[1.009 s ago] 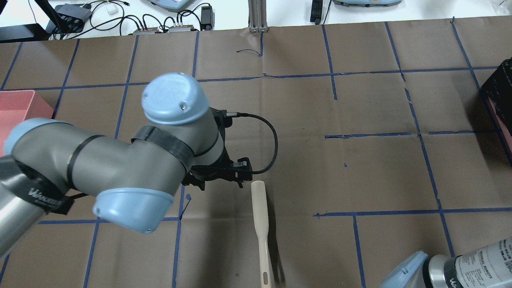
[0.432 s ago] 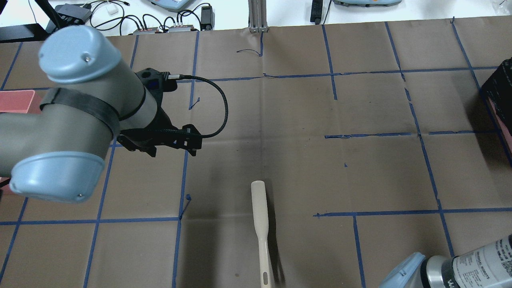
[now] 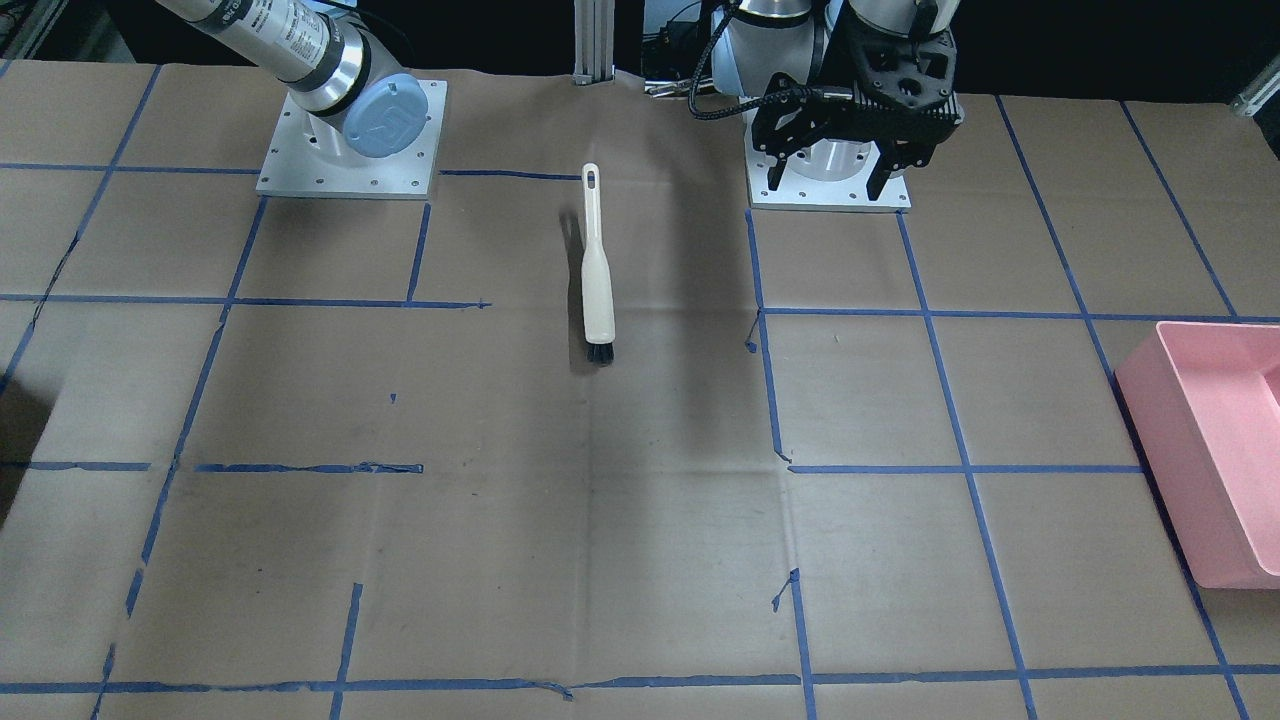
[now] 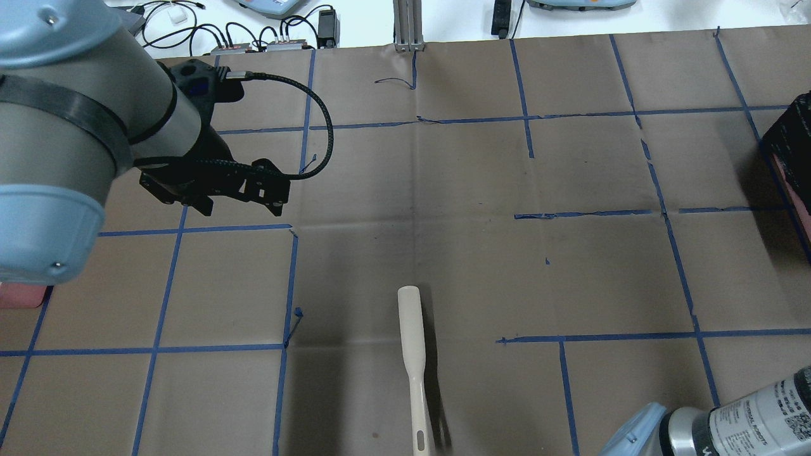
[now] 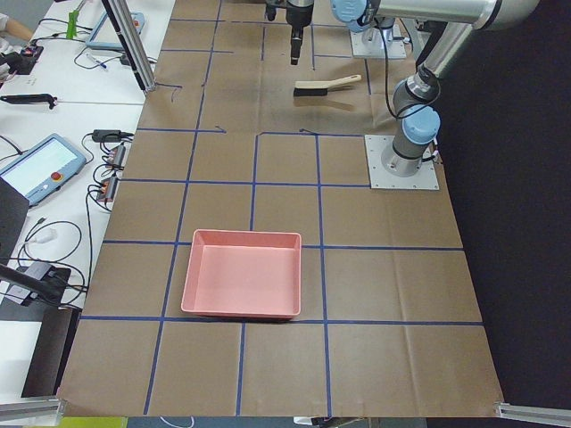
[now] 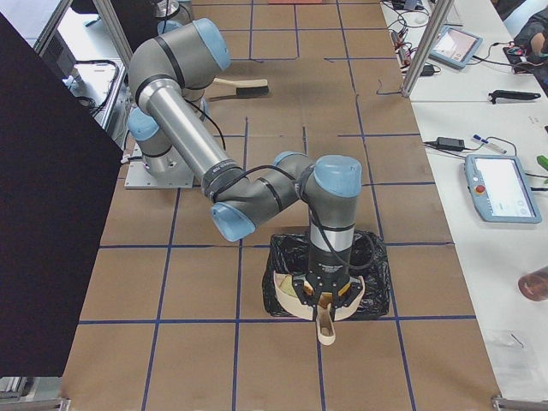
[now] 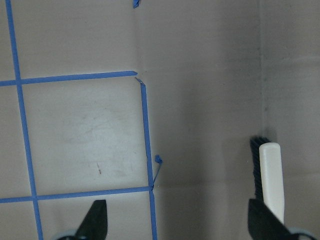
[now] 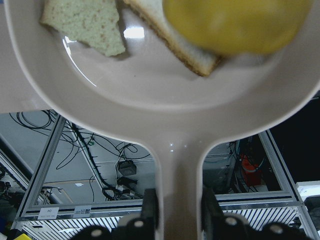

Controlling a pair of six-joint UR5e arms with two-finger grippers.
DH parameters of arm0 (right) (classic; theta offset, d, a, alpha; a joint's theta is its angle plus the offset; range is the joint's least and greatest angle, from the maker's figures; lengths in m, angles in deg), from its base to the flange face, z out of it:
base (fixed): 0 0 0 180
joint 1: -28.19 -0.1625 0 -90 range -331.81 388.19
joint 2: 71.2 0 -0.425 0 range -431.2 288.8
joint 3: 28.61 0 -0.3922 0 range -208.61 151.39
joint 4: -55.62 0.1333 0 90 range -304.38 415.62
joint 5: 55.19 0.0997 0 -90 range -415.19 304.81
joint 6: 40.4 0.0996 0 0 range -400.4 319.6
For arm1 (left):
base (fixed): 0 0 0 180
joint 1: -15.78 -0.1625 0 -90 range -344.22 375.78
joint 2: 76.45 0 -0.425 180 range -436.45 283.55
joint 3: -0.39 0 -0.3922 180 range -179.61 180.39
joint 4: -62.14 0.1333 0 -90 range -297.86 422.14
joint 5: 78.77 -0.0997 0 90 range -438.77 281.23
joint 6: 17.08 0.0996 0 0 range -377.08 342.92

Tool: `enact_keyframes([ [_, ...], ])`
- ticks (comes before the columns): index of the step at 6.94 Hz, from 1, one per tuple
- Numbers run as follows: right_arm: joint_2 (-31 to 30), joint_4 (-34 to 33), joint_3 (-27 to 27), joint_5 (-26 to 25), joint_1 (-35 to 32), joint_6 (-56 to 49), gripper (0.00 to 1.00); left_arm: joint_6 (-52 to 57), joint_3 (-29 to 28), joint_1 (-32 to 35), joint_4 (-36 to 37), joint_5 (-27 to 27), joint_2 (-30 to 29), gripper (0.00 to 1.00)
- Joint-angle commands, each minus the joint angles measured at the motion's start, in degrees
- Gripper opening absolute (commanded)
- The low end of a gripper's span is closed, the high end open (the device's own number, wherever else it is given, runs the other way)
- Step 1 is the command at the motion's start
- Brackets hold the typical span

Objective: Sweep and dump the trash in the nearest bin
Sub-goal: 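Raise the open left gripper away while the right gripper tips the dustpan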

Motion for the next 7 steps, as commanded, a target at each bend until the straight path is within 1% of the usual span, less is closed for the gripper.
enact_keyframes([
  [1, 0.0, -2.65, 0.29, -5.48, -3.27, 0.05, 0.03, -0.03, -1.94, -0.19, -1.46, -0.03, 1.45, 1.0],
  [2, 0.61, -4.92, 0.56, -8.72, -3.36, -0.3, 0.03, 0.49, -4.31, -1.06, -1.64, -3.77, -0.56, 1.0],
  [4, 0.79, -5.03, 1.17, -9.72, -3.45, -0.13, 0.04, -0.2, -9.4, -1.25, -2.68, -2.24, -5.56, 1.0],
  [5, 0.62, -6.69, 2.65, -11.11, -3.63, -0.04, 0.05, -1.6, -11.08, -1.16, -4.43, -1.01, -6.72, 1.0],
  [6, 0.53, -11.92, 5.37, -12.96, -5.2, -0.82, 0.05, -7.09, -10.58, -1.07, -3.84, 0.66, -6.99, 1.0],
  [7, 0.01, -14.93, 8.18, -15.58, -7.39, -1.18, 0.05, -7.58, -10.31, -1.07, -3.66, -0.02, -6.91, 1.0],
])
